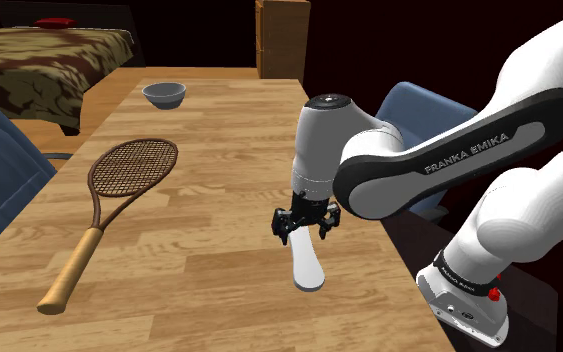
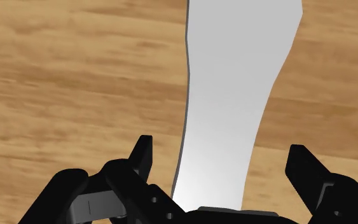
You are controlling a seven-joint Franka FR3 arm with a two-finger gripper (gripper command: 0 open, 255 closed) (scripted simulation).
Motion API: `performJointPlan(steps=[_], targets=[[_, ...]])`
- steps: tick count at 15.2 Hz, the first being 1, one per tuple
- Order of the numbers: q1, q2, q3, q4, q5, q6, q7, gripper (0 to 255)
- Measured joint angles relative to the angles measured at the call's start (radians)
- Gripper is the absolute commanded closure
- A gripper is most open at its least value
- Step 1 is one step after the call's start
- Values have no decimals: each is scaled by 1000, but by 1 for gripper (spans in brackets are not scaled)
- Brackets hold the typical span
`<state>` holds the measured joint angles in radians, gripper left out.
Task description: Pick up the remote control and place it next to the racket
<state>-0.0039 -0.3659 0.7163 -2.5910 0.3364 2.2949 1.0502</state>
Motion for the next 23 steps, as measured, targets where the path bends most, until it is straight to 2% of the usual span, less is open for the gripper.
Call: performJointPlan(steps=[4,10,11,23], targets=[[-10,40,22,-17,-10,56,14,0],[-12,45,25,-19,-12,62,16,0],[-12,45,25,-19,-12,62,16,255],[-7,30,17,-13,-7,42,11,255]])
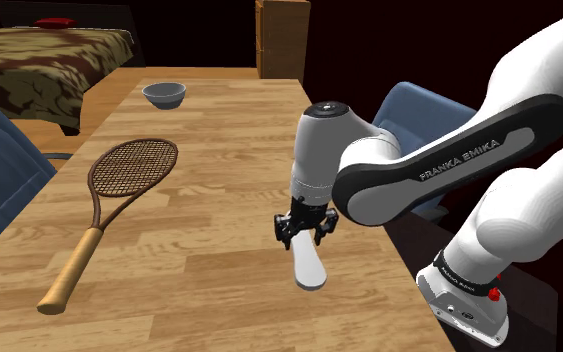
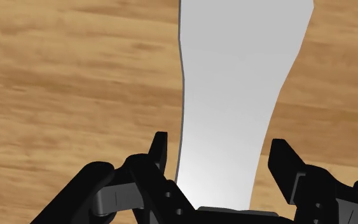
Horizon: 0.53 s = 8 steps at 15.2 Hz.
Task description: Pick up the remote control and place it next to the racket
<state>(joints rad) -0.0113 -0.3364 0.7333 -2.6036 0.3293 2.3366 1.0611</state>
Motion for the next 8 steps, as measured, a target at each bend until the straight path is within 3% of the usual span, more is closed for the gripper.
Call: performJointPlan(steps=[8], targets=[[18,-82,-44,50,14,-128,-18,255]])
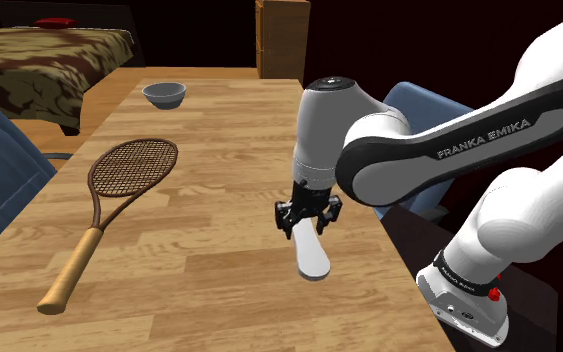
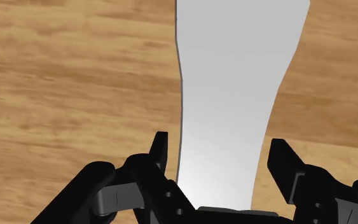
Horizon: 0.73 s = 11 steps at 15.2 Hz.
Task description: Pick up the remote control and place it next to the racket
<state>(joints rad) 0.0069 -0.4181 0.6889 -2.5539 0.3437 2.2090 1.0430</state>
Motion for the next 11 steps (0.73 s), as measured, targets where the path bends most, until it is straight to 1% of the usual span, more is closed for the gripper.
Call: performJointPlan(steps=[11], targets=[[8,-75,-54,99,-8,-173,-8,255]])
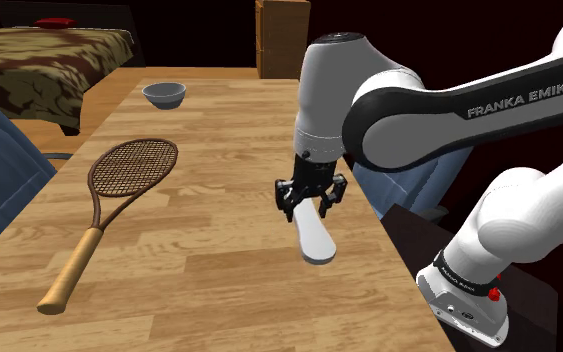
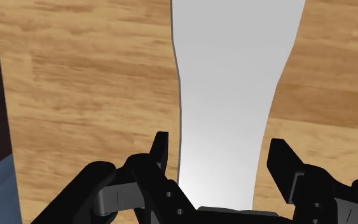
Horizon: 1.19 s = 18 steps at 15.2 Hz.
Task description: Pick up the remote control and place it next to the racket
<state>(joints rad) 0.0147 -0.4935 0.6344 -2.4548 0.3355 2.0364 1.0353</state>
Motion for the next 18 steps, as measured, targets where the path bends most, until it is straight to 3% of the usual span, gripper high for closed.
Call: performJointPlan(steps=[2,6,12,14,18], targets=[[-6,12,5,31,-9,-17,10,255],[-55,162,87,165,-79,0,99,255],[-103,469,212,419,-301,-5,301,255],[-83,579,231,504,-394,-17,377,255],[24,801,215,726,-568,-92,505,255]])
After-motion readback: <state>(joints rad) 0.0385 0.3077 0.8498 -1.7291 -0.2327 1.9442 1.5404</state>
